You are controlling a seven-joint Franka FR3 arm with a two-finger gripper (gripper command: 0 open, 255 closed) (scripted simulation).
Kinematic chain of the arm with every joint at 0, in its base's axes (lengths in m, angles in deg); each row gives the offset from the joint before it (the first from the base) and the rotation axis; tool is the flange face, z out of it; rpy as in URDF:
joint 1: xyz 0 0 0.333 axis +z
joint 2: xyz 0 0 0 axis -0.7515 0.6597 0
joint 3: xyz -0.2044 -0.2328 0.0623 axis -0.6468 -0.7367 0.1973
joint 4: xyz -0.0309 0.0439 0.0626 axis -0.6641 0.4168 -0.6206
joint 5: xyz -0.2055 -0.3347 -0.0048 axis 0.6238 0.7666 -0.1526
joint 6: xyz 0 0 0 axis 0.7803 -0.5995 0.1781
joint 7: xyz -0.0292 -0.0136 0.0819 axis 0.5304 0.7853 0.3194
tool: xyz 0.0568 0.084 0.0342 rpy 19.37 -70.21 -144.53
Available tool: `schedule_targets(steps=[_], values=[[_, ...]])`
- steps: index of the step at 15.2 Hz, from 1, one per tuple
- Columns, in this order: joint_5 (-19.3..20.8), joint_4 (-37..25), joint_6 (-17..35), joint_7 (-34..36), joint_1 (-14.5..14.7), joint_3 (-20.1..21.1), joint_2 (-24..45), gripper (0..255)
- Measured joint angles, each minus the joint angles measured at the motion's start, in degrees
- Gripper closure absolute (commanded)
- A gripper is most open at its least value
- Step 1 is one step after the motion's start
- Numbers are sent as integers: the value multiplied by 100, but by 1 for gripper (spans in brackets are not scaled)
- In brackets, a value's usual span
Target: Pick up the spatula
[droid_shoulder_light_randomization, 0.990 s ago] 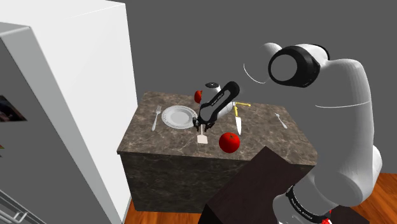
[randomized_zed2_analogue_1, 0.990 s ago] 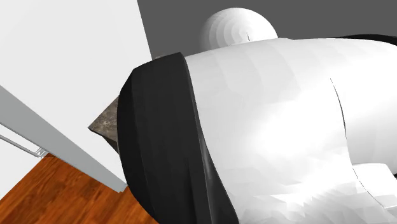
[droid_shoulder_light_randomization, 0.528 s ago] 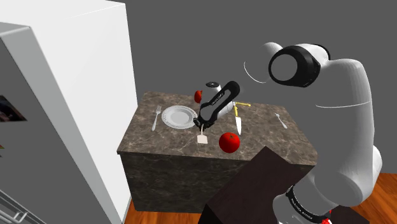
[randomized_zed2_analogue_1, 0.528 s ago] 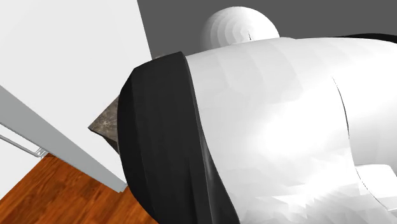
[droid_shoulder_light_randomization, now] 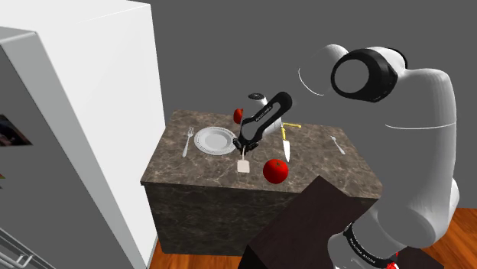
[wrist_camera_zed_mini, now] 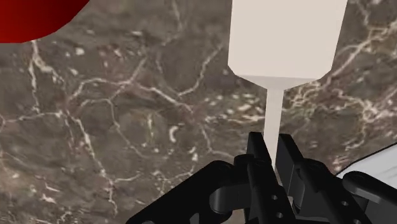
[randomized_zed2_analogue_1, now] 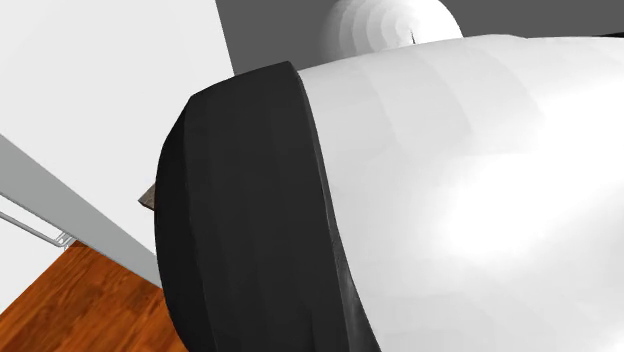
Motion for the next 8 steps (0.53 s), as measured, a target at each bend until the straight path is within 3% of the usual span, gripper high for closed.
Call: schedule_targets(steps=[8], values=[[-53, 134, -414, -45, -29, 54, -547, 255]])
